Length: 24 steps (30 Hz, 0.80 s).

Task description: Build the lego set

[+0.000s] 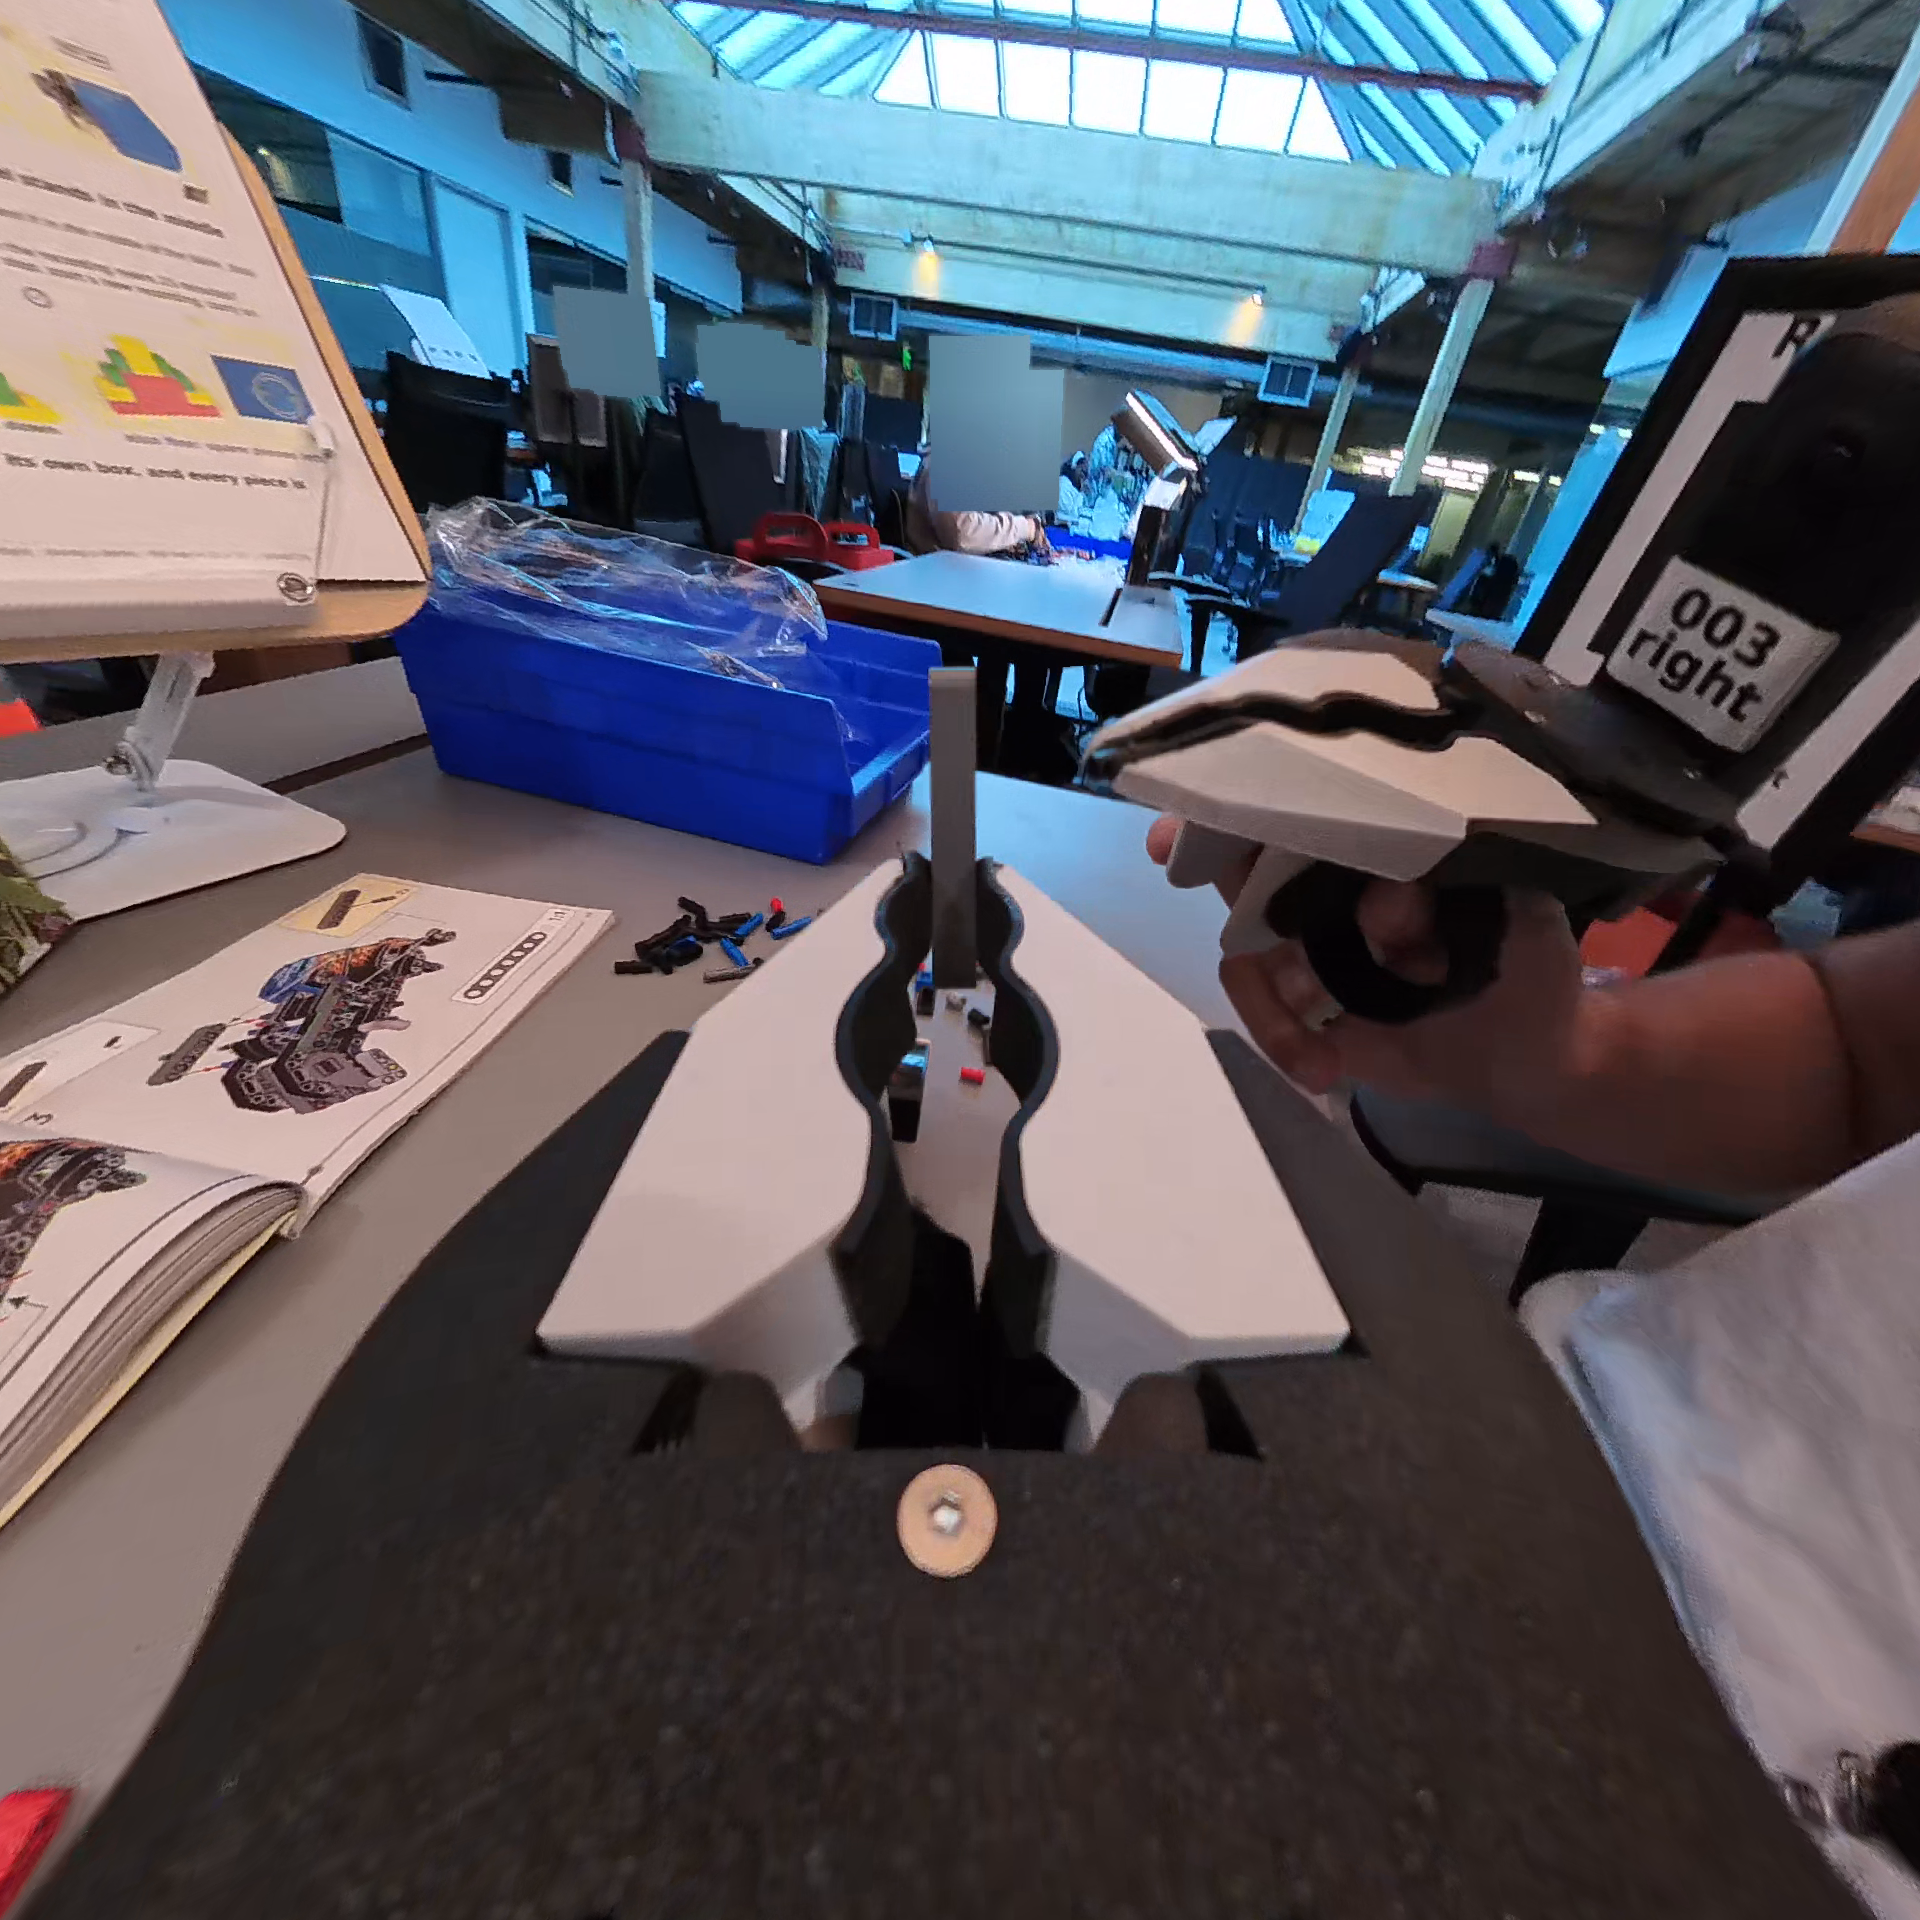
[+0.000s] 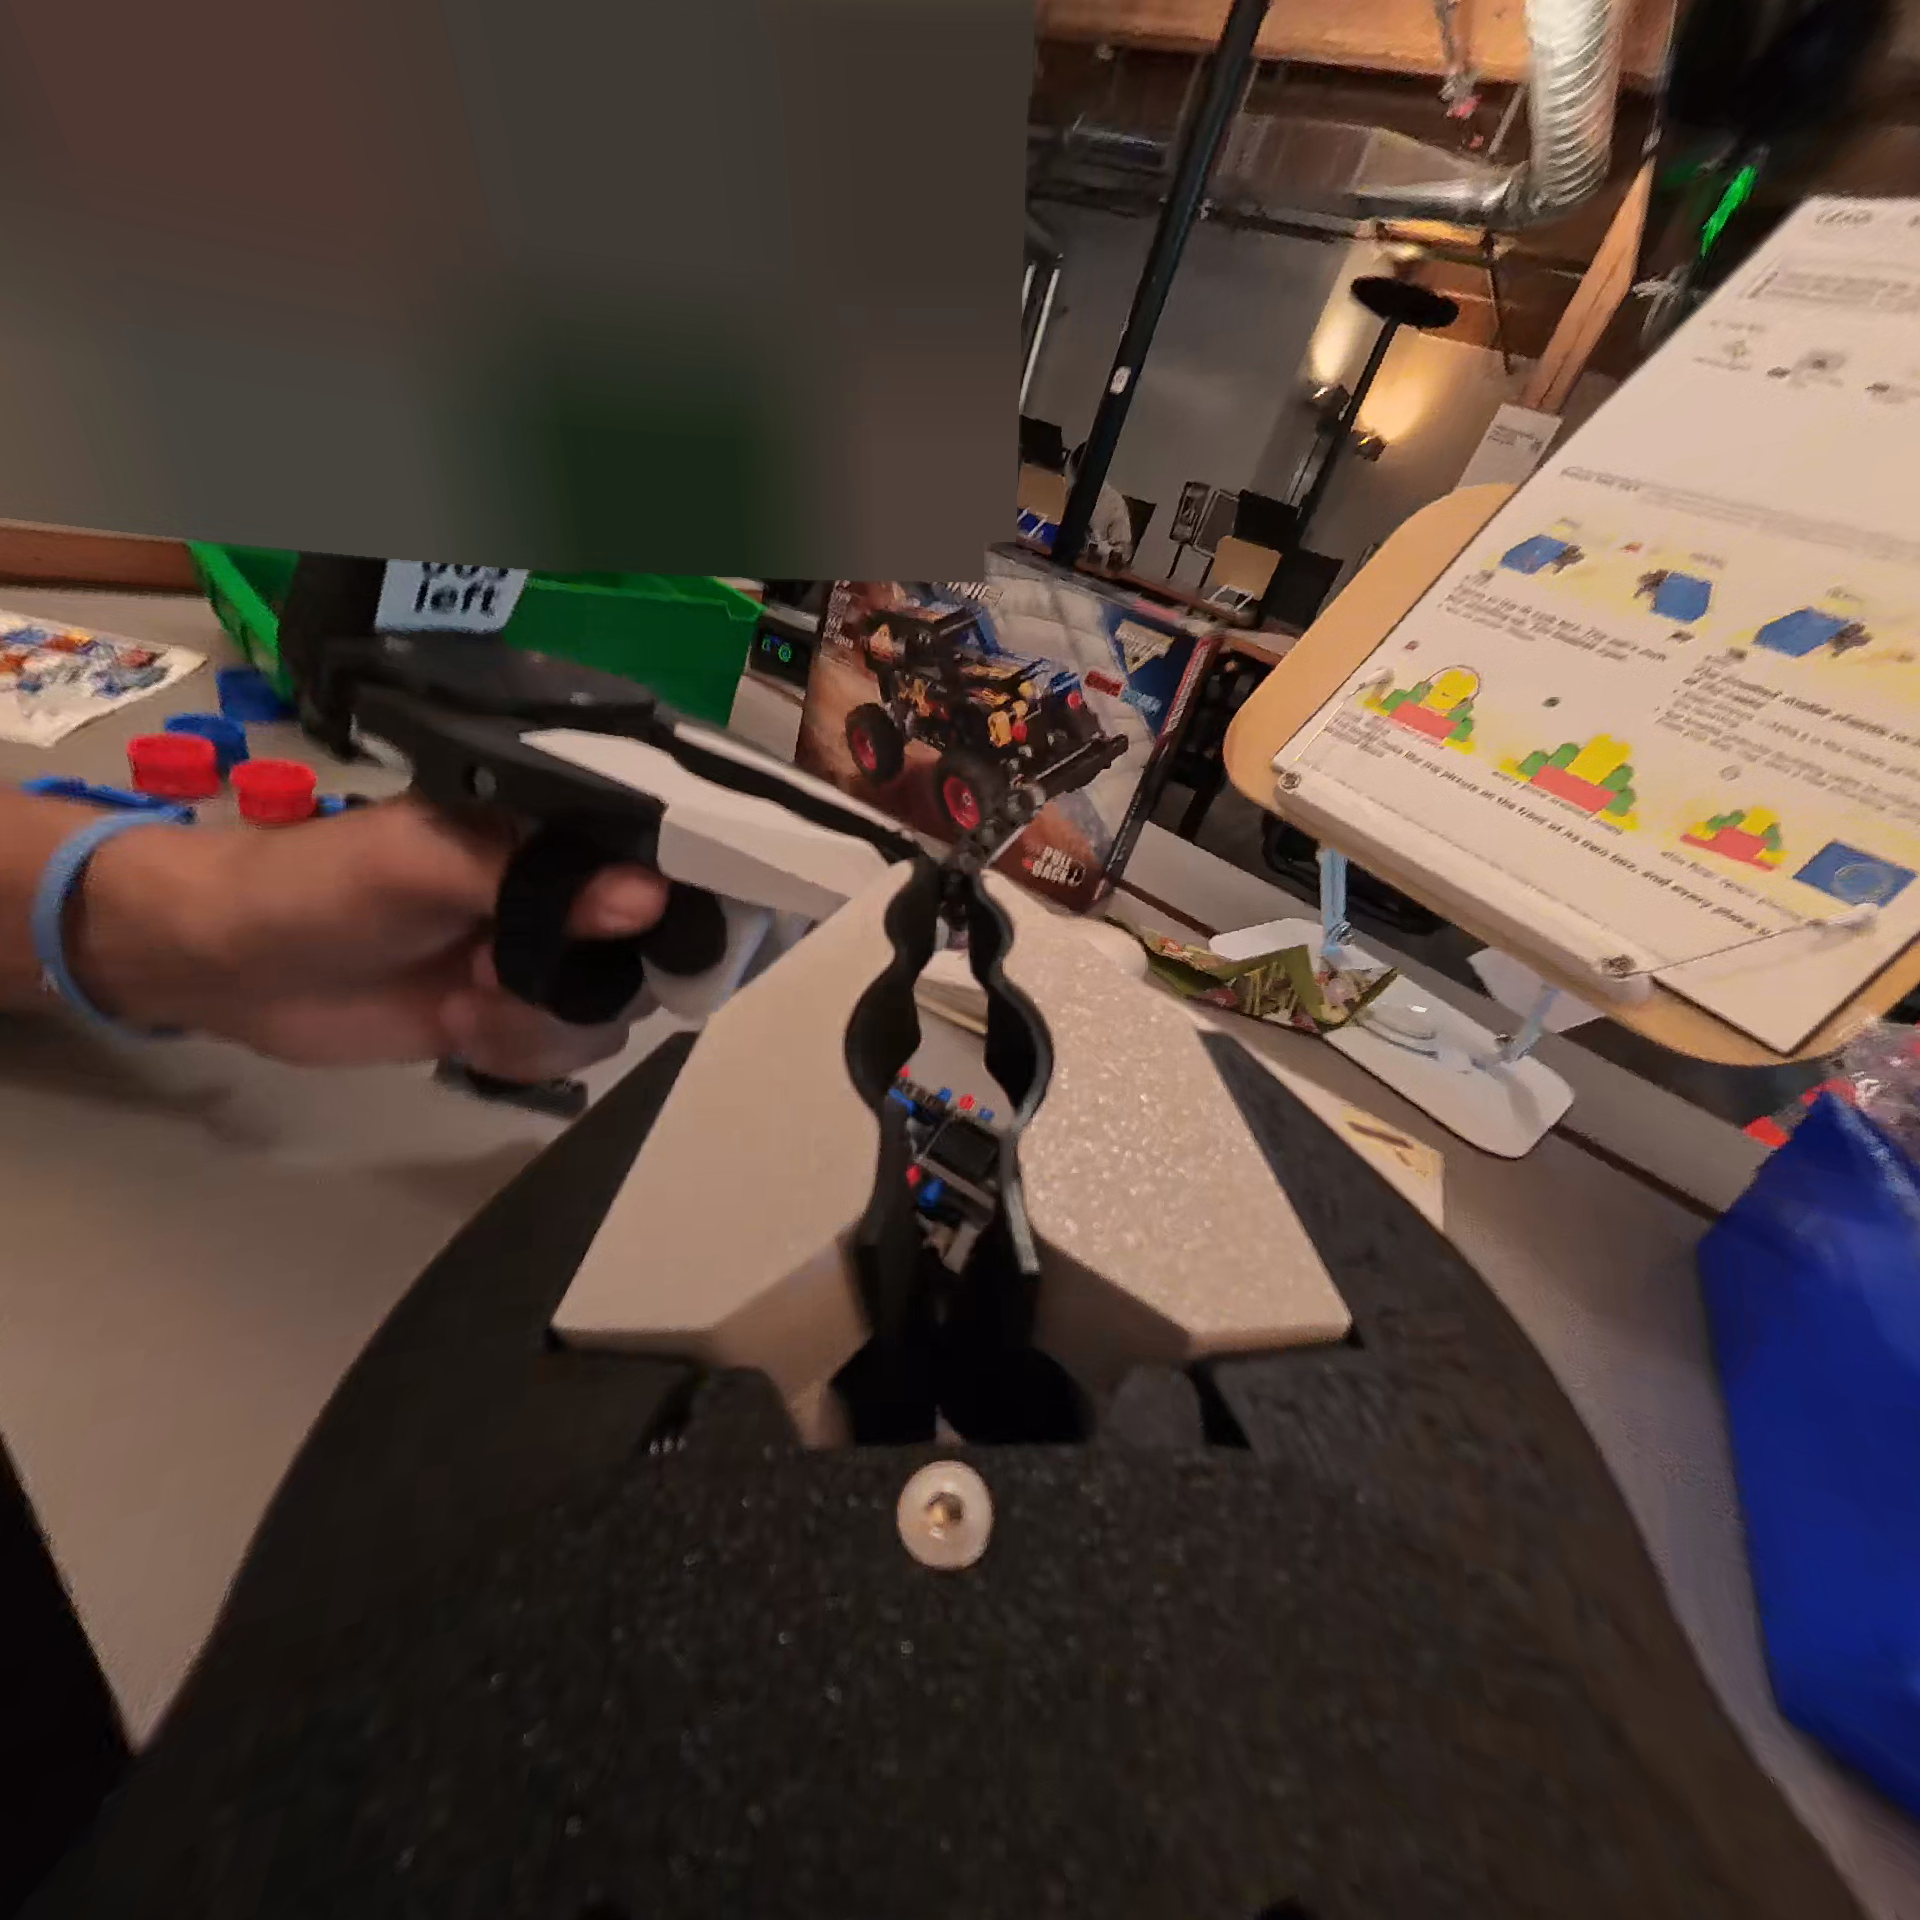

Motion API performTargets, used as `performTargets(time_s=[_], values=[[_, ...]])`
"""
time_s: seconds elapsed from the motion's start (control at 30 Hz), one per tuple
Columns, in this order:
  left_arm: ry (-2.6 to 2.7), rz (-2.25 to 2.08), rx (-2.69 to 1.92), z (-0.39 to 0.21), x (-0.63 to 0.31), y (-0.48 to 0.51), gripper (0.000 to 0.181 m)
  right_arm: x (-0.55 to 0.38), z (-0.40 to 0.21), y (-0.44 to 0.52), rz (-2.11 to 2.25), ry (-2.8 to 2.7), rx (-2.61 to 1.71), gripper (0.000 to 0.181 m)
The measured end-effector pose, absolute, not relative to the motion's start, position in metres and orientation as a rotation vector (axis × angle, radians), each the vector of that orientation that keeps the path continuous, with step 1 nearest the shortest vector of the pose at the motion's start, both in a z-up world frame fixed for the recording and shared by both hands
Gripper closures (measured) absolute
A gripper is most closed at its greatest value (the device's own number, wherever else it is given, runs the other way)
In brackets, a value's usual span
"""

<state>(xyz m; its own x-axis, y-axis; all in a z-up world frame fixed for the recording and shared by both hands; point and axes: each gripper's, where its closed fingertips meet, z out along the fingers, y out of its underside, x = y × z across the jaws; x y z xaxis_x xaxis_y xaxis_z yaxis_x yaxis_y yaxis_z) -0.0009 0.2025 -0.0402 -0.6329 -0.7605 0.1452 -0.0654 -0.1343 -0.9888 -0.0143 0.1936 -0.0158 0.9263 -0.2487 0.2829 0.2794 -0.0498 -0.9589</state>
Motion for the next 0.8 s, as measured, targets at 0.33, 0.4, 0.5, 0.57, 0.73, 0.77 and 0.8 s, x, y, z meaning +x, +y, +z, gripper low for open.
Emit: performTargets(time_s=[0.33, 0.4, 0.5, 0.57, 0.73, 0.77, 0.8], values=[[1.538, -1.833, -0.961, -0.034, -0.001, 0.207, 0.176, -0.007, -0.021, 0.213, -0.445, 0.105, -1.550, 0.177], [1.549, -1.810, -0.946, -0.034, -0.001, 0.205, 0.175, -0.008, -0.023, 0.215, -0.439, 0.102, -1.549, 0.176], [1.544, -1.756, -0.923, -0.035, -0.001, 0.204, 0.175, -0.007, -0.024, 0.214, -0.399, 0.128, -1.545, 0.177], [1.540, -1.720, -0.903, -0.035, -0.001, 0.205, 0.175, -0.007, -0.024, 0.214, -0.362, 0.152, -1.532, 0.177], [1.467, -1.611, -0.841, -0.032, -0.003, 0.205, 0.174, -0.010, -0.021, 0.214, -0.267, 0.210, -1.442, 0.177], [1.449, -1.600, -0.837, -0.031, -0.004, 0.205, 0.174, -0.011, -0.020, 0.214, -0.258, 0.217, -1.422, 0.177], [1.431, -1.585, -0.825, -0.030, -0.005, 0.205, 0.174, -0.012, -0.019, 0.214, -0.248, 0.221, -1.404, 0.177]])
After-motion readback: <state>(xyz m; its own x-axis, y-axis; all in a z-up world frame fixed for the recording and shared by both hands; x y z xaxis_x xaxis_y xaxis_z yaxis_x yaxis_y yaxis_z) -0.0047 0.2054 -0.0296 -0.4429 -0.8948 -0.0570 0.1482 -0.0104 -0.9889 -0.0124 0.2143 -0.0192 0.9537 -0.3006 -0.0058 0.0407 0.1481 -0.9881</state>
